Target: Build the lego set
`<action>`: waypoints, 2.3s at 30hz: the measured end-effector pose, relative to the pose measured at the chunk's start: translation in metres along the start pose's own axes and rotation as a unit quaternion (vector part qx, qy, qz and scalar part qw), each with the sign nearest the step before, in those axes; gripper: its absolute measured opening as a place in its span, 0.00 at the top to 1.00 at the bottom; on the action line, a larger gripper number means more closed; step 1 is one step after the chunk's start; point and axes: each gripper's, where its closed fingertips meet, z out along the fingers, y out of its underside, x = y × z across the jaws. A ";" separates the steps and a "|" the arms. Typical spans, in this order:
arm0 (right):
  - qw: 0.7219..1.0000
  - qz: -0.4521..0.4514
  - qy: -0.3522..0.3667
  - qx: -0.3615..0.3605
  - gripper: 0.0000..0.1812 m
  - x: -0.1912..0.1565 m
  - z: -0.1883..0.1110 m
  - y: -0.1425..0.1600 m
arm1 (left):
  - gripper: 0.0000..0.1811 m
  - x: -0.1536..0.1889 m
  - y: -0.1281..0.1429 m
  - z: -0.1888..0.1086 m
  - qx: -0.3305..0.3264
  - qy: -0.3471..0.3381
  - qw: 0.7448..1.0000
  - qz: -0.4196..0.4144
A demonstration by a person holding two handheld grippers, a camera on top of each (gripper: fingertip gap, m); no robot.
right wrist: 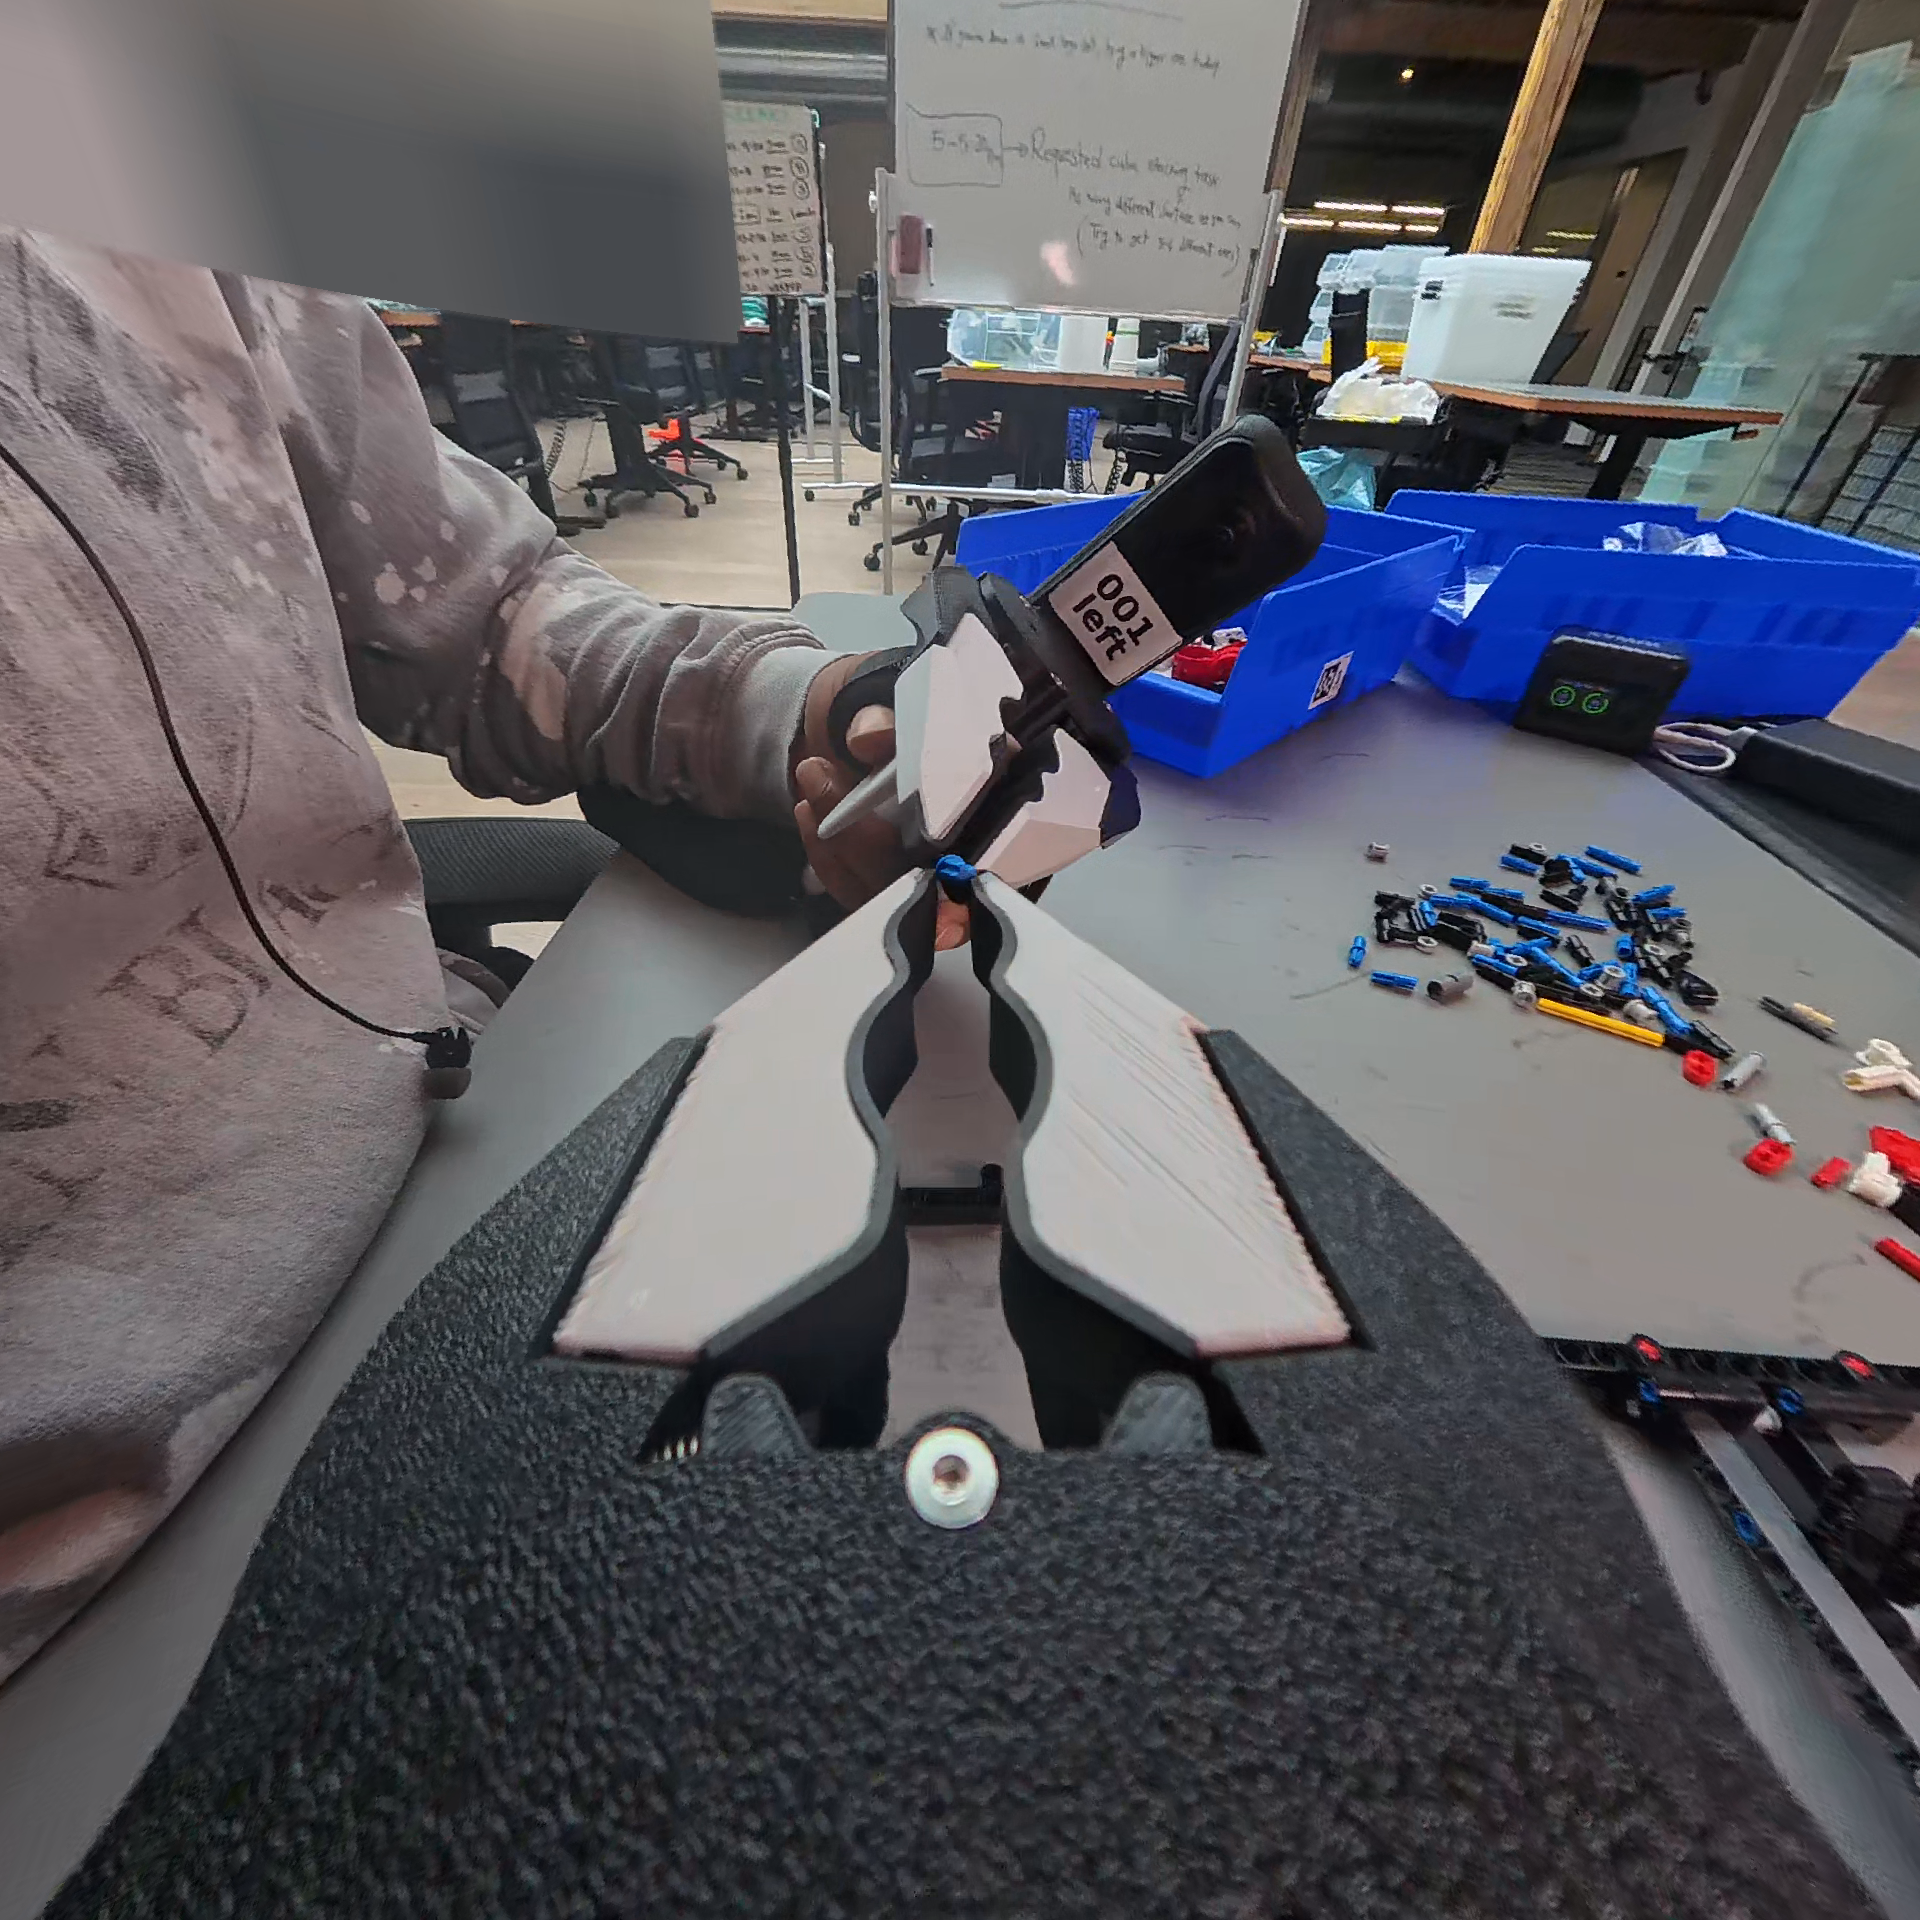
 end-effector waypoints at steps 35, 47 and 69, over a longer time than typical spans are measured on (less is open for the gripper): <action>0.969 -0.020 0.031 -0.246 0.98 0.023 -0.031 0.090 | 0.96 -0.091 0.058 -0.018 -0.340 -0.288 0.854 0.268; 0.968 -0.066 0.026 -0.242 0.98 0.006 -0.004 0.088 | 0.96 -0.081 0.052 -0.015 -0.308 -0.275 0.882 0.227; 0.964 -0.101 0.035 -0.243 0.96 0.001 0.002 0.077 | 0.96 -0.084 0.056 -0.040 -0.354 -0.322 0.857 0.193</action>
